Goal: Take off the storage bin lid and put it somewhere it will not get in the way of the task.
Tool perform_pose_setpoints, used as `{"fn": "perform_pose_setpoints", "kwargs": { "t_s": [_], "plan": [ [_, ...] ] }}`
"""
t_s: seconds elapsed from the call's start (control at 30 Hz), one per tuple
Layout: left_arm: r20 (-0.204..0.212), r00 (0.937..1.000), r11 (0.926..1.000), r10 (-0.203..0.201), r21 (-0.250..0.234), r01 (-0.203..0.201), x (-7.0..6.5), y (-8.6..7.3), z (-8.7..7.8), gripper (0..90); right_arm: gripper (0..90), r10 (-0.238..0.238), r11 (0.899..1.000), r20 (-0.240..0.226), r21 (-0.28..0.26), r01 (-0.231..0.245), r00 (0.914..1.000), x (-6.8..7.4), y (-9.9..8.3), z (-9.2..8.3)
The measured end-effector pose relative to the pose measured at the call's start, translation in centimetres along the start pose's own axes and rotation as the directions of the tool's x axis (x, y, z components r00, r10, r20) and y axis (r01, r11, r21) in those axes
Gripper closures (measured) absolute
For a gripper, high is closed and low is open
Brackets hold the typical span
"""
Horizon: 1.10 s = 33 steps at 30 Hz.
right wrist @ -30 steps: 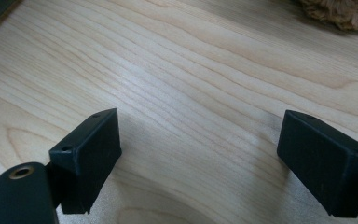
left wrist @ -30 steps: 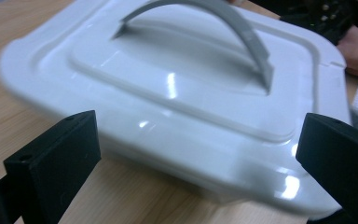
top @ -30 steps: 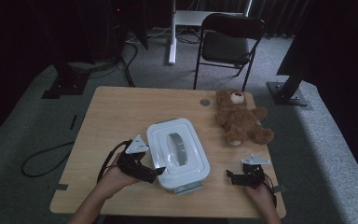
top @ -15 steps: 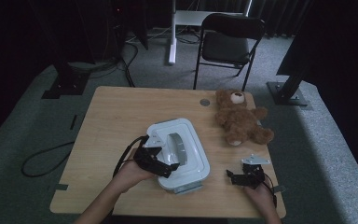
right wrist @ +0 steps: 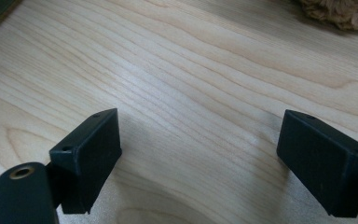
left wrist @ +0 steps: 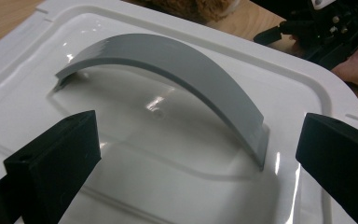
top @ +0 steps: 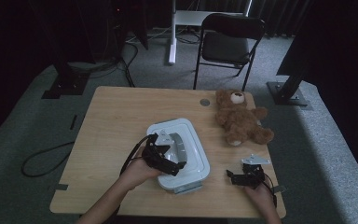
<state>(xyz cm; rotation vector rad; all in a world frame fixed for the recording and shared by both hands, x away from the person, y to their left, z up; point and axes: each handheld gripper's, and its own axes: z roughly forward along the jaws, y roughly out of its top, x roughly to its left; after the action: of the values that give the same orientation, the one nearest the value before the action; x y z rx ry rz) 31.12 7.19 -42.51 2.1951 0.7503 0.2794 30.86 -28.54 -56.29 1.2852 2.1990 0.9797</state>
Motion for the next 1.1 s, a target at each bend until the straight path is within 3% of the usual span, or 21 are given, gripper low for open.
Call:
{"fn": "perform_pose_setpoints", "kwargs": {
  "t_s": [0.27,0.4,0.47,0.57,0.9,1.1],
  "plan": [
    [-0.005,1.0000,1.0000,-0.001,0.007,0.001,-0.2,0.4,0.6,4.5,12.7,-0.001,1.000,0.000,0.000,0.001,1.0000,0.0,0.0,0.0],
    [-0.003,0.9998,0.9998,-0.021,0.001,0.021,-0.3,0.7,0.9,7.8,12.7,-0.002,1.000,0.000,0.001,0.002,1.0000,0.0,0.0,0.0],
    [-0.005,0.9996,0.9995,-0.029,-0.009,0.029,-0.3,0.7,1.0,15.5,12.7,-0.001,1.000,0.000,0.001,0.001,1.0000,0.0,0.0,0.0],
    [0.001,0.9986,0.9982,-0.054,-0.025,0.054,-0.3,0.8,1.3,15.7,12.9,-0.001,1.000,0.001,0.000,0.001,1.0000,0.0,0.0,0.0],
    [0.033,0.9952,0.9914,-0.092,-0.090,0.095,-0.3,0.8,1.2,48.9,12.9,-0.001,1.000,0.001,0.000,0.001,1.0000,0.0,0.0,0.0],
    [0.066,0.9915,0.9886,-0.113,-0.093,0.118,-0.2,0.7,1.3,54.6,12.9,-0.002,1.000,0.001,-0.001,0.002,1.0000,0.0,0.0,0.0]
  ]
}}
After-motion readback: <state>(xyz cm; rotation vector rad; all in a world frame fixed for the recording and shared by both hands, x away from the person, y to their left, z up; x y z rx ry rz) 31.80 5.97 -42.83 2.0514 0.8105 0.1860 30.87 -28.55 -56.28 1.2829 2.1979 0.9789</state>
